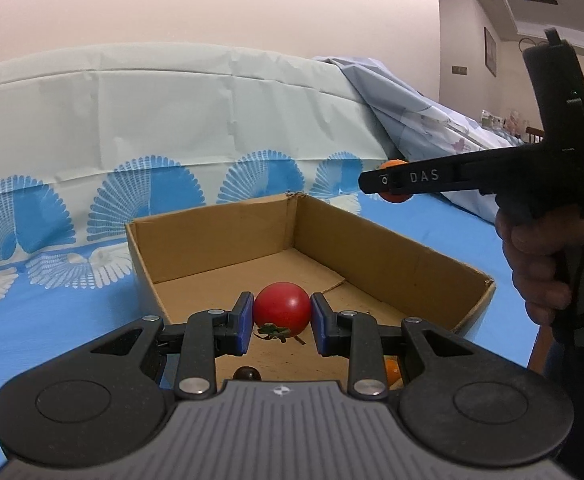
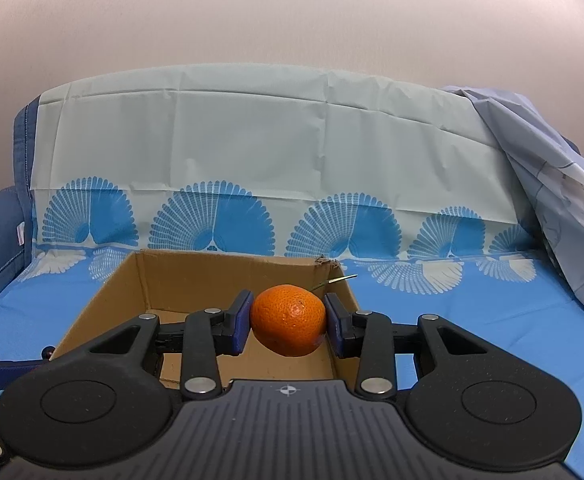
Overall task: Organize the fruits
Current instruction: 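Hold the orange and tomato in both tools above the box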
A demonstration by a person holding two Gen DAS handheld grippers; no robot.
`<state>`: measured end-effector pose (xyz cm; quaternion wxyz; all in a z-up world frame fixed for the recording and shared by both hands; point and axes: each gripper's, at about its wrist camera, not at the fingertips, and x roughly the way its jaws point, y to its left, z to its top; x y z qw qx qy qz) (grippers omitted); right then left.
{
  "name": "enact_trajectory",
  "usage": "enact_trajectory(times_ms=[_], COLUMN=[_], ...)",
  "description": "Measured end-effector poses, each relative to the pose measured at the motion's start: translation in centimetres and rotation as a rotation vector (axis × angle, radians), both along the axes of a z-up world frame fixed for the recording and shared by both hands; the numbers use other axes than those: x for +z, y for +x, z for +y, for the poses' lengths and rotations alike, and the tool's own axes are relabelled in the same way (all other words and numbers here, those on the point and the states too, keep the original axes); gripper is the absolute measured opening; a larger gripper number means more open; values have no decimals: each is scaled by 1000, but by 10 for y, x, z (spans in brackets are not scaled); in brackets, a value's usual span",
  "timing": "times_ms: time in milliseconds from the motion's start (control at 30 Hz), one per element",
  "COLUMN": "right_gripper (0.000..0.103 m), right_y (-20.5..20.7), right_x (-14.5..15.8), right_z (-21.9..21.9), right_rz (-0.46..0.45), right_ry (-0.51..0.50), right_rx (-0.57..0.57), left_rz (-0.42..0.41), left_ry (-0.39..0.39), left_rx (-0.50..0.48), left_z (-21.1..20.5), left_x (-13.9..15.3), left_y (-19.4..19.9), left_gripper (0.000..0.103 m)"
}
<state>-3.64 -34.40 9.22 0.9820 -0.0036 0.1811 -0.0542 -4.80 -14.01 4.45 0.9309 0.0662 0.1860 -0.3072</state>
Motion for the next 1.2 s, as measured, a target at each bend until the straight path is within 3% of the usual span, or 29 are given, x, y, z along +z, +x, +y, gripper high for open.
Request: enact_trajectory(times_ms=[1200], right_gripper=[40], right_y=[4], right_x=[-4], right_z=[4], right_rz=[16], right_ry=[-12], right_rx=[7], left_rz=[8], left_ry=[-1], left_rx=[10], left_z=[0], left_x=[2], left_y=[4], left_gripper=[33])
